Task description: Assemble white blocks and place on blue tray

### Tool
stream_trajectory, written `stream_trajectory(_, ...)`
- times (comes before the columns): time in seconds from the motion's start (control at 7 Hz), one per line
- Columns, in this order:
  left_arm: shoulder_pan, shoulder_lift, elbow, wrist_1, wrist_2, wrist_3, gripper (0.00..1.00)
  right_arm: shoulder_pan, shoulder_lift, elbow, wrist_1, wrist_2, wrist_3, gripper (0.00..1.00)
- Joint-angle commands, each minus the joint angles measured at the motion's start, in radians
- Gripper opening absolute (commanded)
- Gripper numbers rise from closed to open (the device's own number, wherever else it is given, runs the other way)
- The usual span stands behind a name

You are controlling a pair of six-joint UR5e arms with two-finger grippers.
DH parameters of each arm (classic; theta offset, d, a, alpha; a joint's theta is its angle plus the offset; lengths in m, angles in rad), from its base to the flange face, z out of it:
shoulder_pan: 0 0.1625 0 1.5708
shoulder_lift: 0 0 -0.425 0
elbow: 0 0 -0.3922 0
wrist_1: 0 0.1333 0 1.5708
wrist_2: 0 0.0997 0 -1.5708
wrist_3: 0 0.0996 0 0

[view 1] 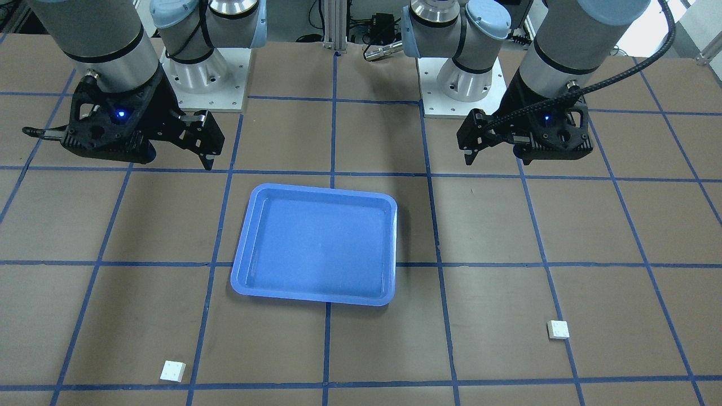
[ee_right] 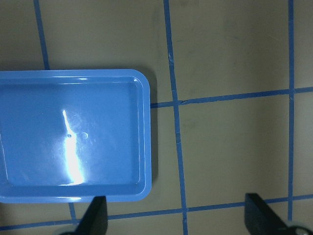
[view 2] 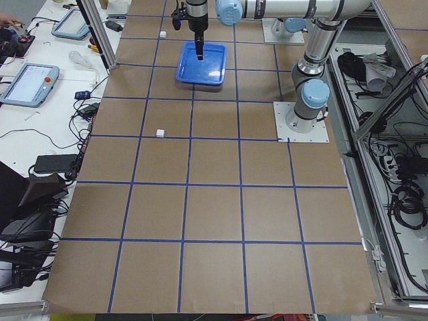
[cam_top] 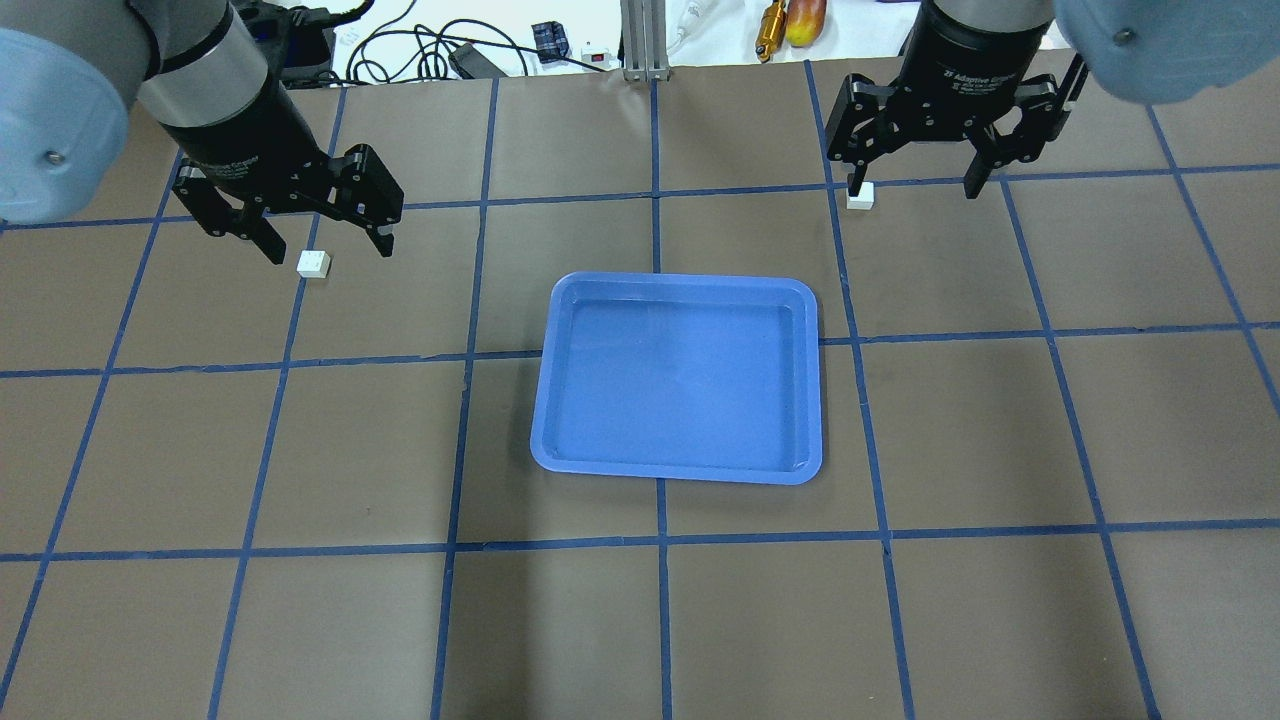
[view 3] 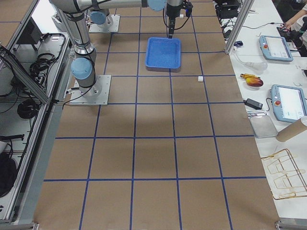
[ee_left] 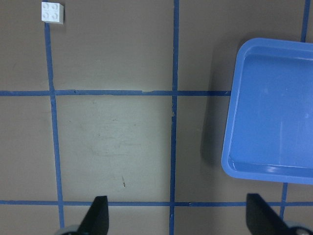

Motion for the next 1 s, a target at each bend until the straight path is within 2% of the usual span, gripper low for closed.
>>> stream_trajectory(0.0,0.002,-0.001,0.000,0.000,-0.001,0.001,1.00,0.000,0.001,0.000,0.002,-0.006,0.000,1.00)
stream_trajectory(0.14,0.008,0.000,0.000,0.000,-0.002,0.043,1.00,0.000,0.005,-0.001,0.003,0.001,-0.006,1.00)
stream_trajectory(0.57,0.014,0.005,0.003,-0.011,0.007,0.155,1.00,-0.005,0.029,-0.009,-0.018,0.001,-0.200,1.00)
stream_trajectory(0.71,0.039,-0.010,0.016,-0.008,0.009,0.162,1.00,-0.011,0.056,-0.020,-0.049,0.001,-0.284,1.00)
stream_trajectory(0.86,0.129,-0.045,0.017,0.004,-0.008,0.181,1.00,-0.017,0.070,-0.023,-0.076,-0.005,-0.363,1.00)
